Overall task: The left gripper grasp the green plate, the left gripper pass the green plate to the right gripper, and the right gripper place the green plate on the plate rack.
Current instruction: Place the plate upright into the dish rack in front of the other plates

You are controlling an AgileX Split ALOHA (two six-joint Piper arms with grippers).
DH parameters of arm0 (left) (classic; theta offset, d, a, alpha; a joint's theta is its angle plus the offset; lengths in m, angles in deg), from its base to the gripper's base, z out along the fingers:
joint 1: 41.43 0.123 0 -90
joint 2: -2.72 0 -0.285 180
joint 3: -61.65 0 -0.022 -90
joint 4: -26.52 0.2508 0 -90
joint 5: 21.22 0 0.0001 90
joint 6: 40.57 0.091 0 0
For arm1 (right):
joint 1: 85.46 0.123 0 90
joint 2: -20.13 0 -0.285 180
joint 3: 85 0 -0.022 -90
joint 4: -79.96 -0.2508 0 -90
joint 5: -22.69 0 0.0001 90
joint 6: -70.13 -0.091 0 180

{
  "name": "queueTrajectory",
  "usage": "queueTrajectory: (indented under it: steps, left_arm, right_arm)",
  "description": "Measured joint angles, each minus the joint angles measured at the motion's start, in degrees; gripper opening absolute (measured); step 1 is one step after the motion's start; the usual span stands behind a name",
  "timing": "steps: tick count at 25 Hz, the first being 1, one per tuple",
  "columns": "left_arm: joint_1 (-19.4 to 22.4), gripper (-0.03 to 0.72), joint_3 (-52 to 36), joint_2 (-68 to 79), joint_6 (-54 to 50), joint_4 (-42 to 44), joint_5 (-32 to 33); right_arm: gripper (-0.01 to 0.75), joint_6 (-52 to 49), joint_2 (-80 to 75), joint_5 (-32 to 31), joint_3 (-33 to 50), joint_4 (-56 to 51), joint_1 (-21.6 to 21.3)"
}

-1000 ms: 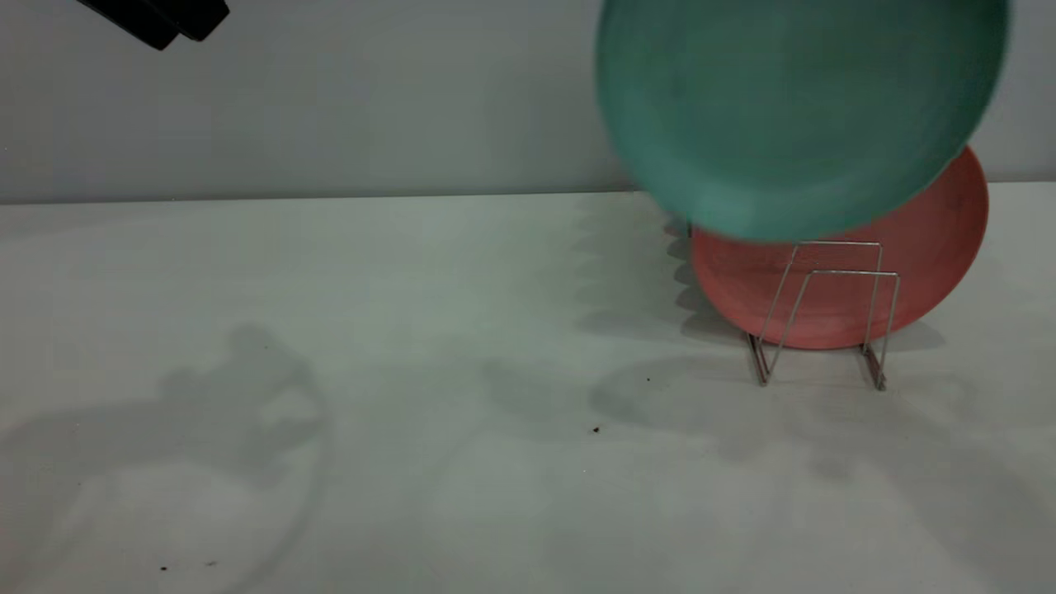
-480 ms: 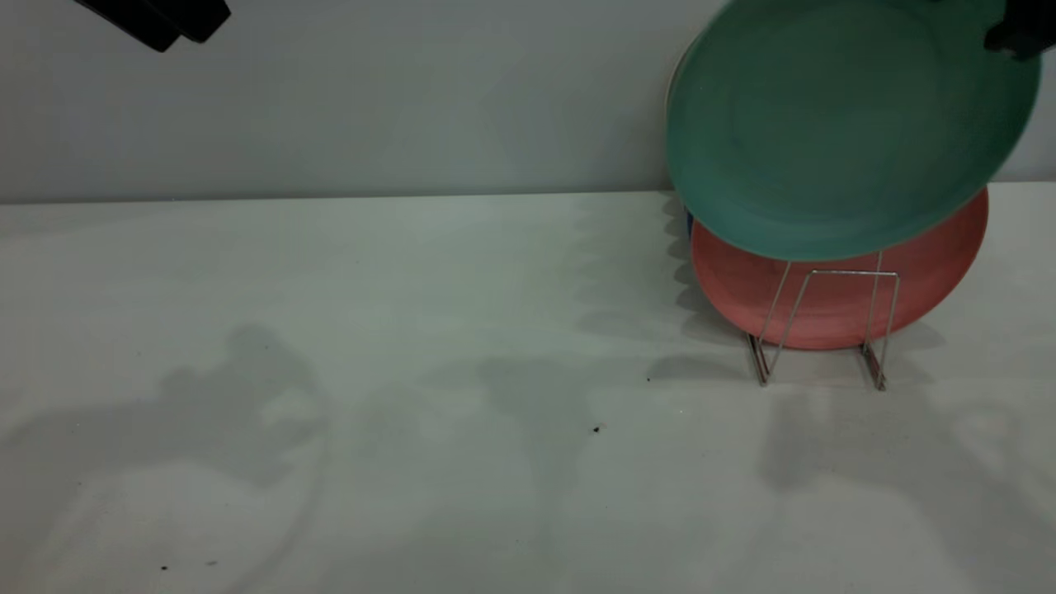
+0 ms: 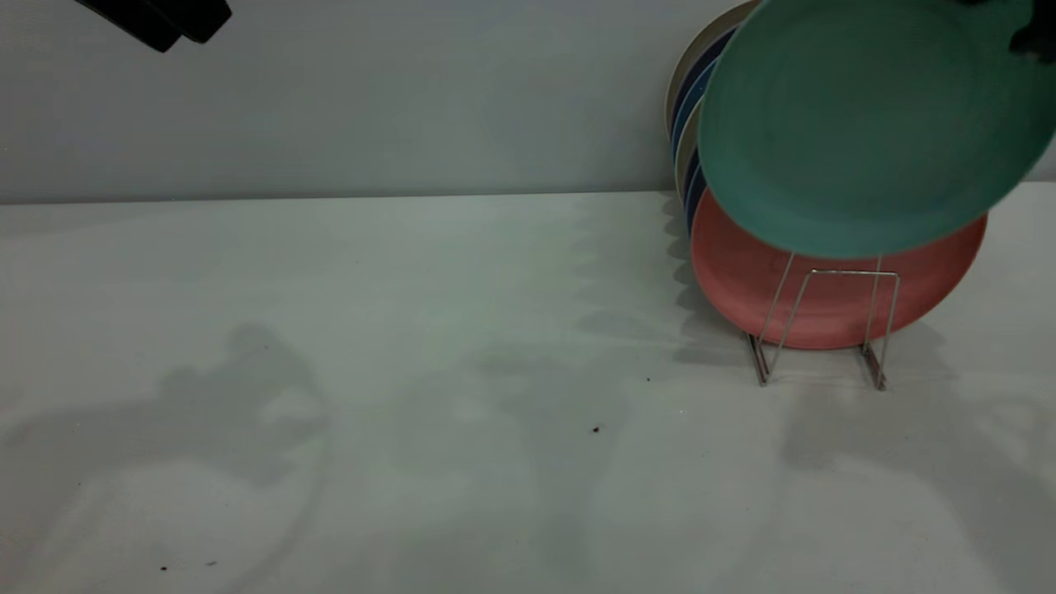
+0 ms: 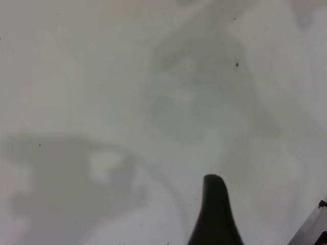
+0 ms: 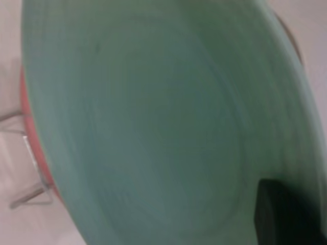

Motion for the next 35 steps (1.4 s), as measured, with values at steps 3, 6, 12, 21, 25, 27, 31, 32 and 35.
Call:
queueTrajectory:
  steps: [3, 6, 12, 21, 25, 27, 31, 32, 35]
  left_arm:
    - [0.00, 0.584, 0.00, 0.00, -0.02, 0.00, -0.09]
    - [0.00, 0.583, 0.00, 0.00, -0.02, -0.04, -0.09]
    - [0.00, 0.583, 0.00, 0.00, -0.02, -0.17, -0.09]
    - [0.00, 0.583, 0.00, 0.00, -0.07, -0.17, -0.14]
    - [0.00, 0.583, 0.00, 0.00, -0.07, -0.24, -0.03]
    - [0.00, 0.583, 0.00, 0.00, -0.31, -0.24, -0.03]
    - [0.00, 0.583, 0.00, -0.45, -0.31, -0.24, -0.02]
    - [0.00, 0.583, 0.00, -0.76, -0.40, -0.24, -0.02]
    - [0.00, 0.583, 0.00, -3.01, -2.23, -0.13, 0.25]
  right_arm:
    - [0.038, 0.00, -3.02, 1.21, 0.00, -0.59, 0.00]
    - [0.038, 0.00, -5.25, 2.55, 0.00, -0.80, -0.06]
    - [0.041, 0.00, -6.38, 3.26, 0.00, -1.64, -0.06]
    - [0.144, 0.00, -7.62, 3.09, 0.00, -7.10, -0.11]
    - [0.311, -0.02, -7.62, 3.15, 0.00, -8.61, -0.11]
    - [0.384, -0.02, -7.57, 3.15, 0.00, -8.85, -0.11]
    - [0.453, -1.63, -6.12, 0.17, 0.00, -11.56, -0.11]
    - [0.457, -2.86, -5.05, -1.67, 0.00, -12.96, -0.11]
    - [0.460, -9.00, -0.29, -9.53, 0.00, -21.65, -0.11]
